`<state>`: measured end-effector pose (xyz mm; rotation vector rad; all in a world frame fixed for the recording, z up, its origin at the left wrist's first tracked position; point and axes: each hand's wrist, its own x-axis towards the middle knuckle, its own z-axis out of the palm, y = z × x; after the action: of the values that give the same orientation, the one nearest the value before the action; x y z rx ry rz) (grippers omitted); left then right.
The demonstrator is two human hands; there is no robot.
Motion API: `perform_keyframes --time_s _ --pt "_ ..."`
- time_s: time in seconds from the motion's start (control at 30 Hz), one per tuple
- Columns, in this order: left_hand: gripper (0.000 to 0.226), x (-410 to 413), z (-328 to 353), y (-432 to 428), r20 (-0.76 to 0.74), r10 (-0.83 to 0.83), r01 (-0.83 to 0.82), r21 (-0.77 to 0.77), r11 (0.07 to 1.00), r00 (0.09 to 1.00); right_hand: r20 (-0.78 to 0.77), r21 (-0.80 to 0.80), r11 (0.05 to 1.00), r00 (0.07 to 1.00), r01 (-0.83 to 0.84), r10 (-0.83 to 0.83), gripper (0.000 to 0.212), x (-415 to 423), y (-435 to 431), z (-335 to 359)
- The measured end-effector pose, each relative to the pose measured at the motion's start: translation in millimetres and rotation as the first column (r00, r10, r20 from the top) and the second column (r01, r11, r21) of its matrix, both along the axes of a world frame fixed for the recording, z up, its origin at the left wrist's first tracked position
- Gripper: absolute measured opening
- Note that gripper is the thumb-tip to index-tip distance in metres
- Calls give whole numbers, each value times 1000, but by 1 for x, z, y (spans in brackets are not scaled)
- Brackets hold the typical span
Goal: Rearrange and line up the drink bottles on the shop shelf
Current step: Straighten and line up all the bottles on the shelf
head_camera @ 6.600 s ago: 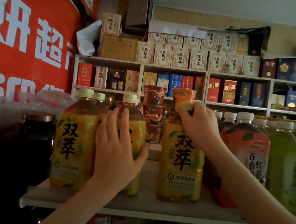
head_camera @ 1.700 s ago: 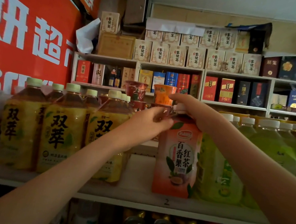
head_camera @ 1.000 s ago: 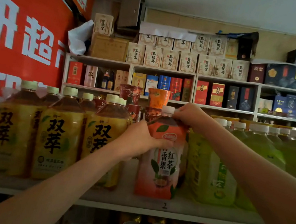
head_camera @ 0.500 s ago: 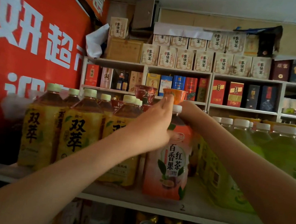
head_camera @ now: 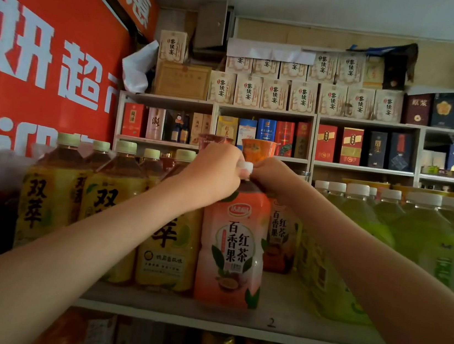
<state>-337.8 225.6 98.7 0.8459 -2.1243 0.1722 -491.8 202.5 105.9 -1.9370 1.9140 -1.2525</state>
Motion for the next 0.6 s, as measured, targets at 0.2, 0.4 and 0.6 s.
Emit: perform_keyframes --time_s 0.2,0.4,0.6 --pt "27 -5 -7 -2 5 76 -76 -82 994 997 -37 66 997 999 -34 36 19 -5 5 8" --pt "28 -9 -13 -3 -38 99 -103 -126 987 994 -77 89 990 990 -108 114 24 -11 3 9" --pt "32 -14 -19 -8 -83 120 -130 -142 981 989 36 91 975 979 -203 201 22 -16 -3 5"
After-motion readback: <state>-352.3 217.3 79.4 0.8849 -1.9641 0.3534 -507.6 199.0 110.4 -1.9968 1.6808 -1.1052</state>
